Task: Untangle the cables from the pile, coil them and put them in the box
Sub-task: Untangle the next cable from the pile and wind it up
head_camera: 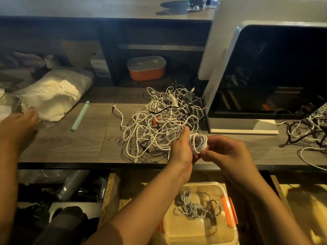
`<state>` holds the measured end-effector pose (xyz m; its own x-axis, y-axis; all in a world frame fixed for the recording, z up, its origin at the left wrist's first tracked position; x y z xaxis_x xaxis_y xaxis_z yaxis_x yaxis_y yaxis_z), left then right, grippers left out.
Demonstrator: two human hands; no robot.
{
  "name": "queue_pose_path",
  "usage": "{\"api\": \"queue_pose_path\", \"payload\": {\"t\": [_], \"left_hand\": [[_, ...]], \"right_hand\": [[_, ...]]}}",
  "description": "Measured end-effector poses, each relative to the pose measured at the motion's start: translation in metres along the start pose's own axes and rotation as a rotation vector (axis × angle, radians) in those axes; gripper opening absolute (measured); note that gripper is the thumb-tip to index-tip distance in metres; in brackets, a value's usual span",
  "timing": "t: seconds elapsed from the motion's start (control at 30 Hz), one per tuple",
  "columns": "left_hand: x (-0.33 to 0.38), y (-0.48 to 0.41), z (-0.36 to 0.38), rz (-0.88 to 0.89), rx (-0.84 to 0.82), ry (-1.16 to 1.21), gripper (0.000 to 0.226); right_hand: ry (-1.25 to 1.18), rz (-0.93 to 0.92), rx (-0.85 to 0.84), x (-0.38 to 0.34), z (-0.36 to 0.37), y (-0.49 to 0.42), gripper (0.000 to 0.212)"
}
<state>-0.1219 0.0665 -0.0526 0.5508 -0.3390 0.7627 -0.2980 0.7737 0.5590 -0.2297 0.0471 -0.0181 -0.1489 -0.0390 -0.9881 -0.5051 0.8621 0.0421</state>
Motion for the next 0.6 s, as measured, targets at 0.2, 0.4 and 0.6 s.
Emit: {"api": "queue_pose_path", "payload": {"t": [0.2,0.4,0.6], "left_hand": [[0.004,0.002,0.002,-0.144,-0.029,0.186,0.037],[0.006,0.006,0.002,-0.111,0.007,0.202,0.037],[0.004,0.003,-0.001,-0.085,0.027,0.147,0.034]], "right_hand": [[-0.164,0.007,0.166,0.005,0.004,0.000,0.020],[-0.200,0.052,0.212,0.020,0.011,0.003,0.016],[0.368,-0.172,0.237,0.013,0.002,0.004,0.030]]}}
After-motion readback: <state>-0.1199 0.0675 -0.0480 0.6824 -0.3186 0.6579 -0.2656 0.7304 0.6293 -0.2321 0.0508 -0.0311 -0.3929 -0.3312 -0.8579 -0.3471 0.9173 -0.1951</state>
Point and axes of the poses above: each hand's wrist, its own y-axis away from the middle knuckle, its own z-axis out of the palm, x = y × z, the point moved 3 cm from there along -y, towards the middle knuckle, and after that the axes turned 2 degrees about -y, right-handed, at the moved point
